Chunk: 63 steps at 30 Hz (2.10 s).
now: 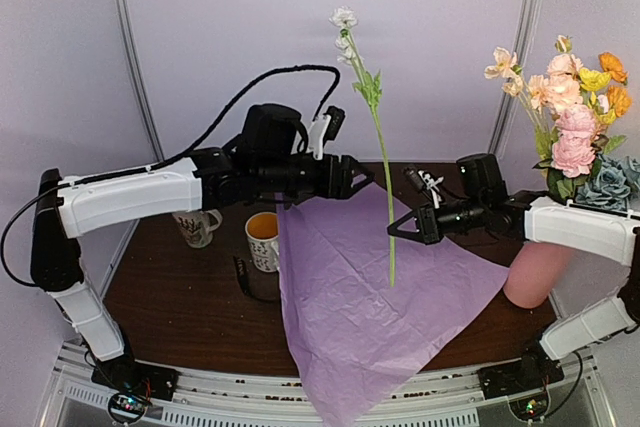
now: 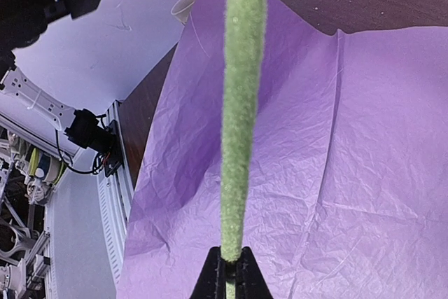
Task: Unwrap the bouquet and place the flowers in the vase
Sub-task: Pass from the left arm to the right, then pass from the right arm to the left, then pass from the left arm to the right
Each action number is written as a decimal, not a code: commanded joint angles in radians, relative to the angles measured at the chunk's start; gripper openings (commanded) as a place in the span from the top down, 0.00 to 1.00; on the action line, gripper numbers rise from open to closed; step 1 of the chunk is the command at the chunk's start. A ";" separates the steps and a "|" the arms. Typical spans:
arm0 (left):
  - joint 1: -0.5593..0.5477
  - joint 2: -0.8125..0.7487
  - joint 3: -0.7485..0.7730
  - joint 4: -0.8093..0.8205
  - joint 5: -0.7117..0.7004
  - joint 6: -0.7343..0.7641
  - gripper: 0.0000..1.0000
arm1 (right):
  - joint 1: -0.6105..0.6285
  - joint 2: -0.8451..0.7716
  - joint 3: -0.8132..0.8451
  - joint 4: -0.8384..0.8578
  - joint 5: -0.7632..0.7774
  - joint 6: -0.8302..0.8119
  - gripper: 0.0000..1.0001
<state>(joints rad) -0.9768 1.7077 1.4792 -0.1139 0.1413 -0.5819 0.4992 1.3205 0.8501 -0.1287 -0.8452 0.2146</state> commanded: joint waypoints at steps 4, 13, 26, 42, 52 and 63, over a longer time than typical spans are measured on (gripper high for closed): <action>0.054 0.031 0.139 0.020 -0.047 0.050 0.34 | 0.017 -0.075 -0.024 0.001 0.014 -0.090 1.00; 0.077 0.147 0.291 0.092 0.047 -0.005 0.36 | 0.040 -0.101 -0.038 -0.020 0.024 -0.126 1.00; 0.093 0.253 0.438 0.118 0.084 -0.020 1.00 | 0.061 -0.124 -0.051 -0.050 0.064 -0.167 1.00; 0.076 0.279 0.462 0.133 0.348 0.099 1.00 | -0.053 -0.248 0.441 -0.496 0.079 -0.246 0.34; 0.031 0.238 0.411 0.122 0.370 0.155 1.00 | -0.059 -0.107 0.663 -0.393 0.084 -0.123 0.38; 0.010 0.212 0.397 0.144 0.433 0.153 1.00 | -0.059 -0.079 0.612 -0.348 0.037 -0.104 0.49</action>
<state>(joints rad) -0.9577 1.9694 1.8729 -0.0223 0.5385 -0.4515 0.4427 1.2583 1.4776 -0.5343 -0.7773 0.0799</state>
